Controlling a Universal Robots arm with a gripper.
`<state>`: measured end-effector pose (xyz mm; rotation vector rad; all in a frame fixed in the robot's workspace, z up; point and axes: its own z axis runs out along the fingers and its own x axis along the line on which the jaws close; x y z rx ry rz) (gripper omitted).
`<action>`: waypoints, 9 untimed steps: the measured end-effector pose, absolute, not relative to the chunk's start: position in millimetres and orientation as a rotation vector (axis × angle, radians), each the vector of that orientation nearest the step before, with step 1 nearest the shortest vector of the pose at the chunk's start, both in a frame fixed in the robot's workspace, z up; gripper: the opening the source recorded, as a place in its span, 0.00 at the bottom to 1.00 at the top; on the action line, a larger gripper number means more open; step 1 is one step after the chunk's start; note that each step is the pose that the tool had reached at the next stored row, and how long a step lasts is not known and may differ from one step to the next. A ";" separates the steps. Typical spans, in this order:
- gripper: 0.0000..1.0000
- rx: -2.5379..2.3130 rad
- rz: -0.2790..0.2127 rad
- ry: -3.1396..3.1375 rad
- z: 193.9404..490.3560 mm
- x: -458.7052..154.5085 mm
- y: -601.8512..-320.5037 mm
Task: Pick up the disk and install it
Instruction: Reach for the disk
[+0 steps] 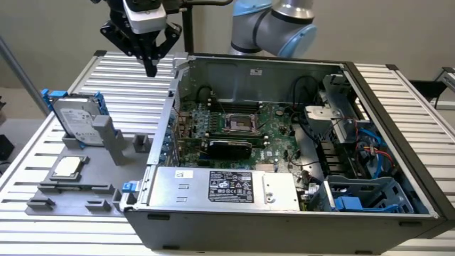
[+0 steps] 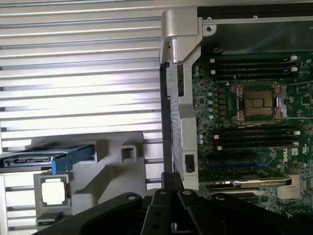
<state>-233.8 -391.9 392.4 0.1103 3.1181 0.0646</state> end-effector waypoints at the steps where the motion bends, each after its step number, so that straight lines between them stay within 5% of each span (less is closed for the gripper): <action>1: 0.11 0.111 0.064 3.118 392.4 -238.3 -391.2; 9: 0.11 0.110 0.052 3.118 392.0 -274.6 -385.4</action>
